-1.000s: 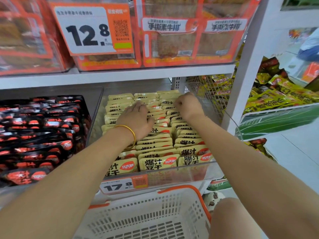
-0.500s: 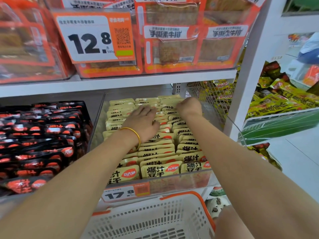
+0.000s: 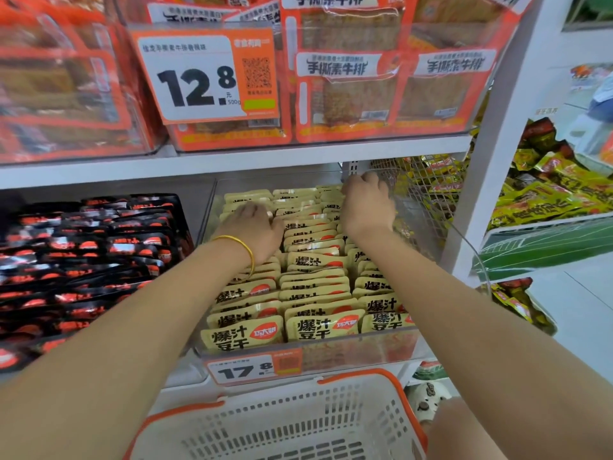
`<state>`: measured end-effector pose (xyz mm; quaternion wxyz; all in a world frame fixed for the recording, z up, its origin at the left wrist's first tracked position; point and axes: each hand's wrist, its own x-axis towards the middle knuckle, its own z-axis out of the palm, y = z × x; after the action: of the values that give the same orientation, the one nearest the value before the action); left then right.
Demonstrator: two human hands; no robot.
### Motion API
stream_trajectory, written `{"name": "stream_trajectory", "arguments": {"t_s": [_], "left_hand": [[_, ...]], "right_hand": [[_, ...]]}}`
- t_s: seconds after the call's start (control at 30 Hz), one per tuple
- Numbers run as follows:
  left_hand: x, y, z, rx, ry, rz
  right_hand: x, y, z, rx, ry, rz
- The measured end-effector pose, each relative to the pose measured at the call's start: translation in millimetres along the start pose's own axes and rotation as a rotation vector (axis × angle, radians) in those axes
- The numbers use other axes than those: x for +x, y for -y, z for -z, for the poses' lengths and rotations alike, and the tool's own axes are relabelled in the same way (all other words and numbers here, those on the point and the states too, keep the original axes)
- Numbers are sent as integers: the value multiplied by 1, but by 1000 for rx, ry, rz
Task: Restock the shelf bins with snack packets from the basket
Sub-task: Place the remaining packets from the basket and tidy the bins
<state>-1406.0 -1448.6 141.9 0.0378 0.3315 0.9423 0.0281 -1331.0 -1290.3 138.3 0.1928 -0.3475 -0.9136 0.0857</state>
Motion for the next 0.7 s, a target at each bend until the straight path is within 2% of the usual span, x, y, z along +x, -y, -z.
{"name": "stream_trajectory", "arguments": {"t_s": [0.17,0.37,0.43,0.5,0.57,0.7], "left_hand": [[-9,7,-11,38,86,2],[-5,6,-10,46,112,64],[-4,3,-8,24,69,65],[-8,-8,-8,18,-35,-59],[-13,-24,-12,17,-33,-244],[-12,-27,-15,46,50,-287]], "right_hand": [[-7,0,-1,-108,200,150],[-8,-13,-1,-85,207,178],[-8,-13,-2,-80,203,192],[-9,-14,-3,-55,206,205],[-11,-16,-3,-39,212,223],[-12,-16,1,-26,251,229]]}}
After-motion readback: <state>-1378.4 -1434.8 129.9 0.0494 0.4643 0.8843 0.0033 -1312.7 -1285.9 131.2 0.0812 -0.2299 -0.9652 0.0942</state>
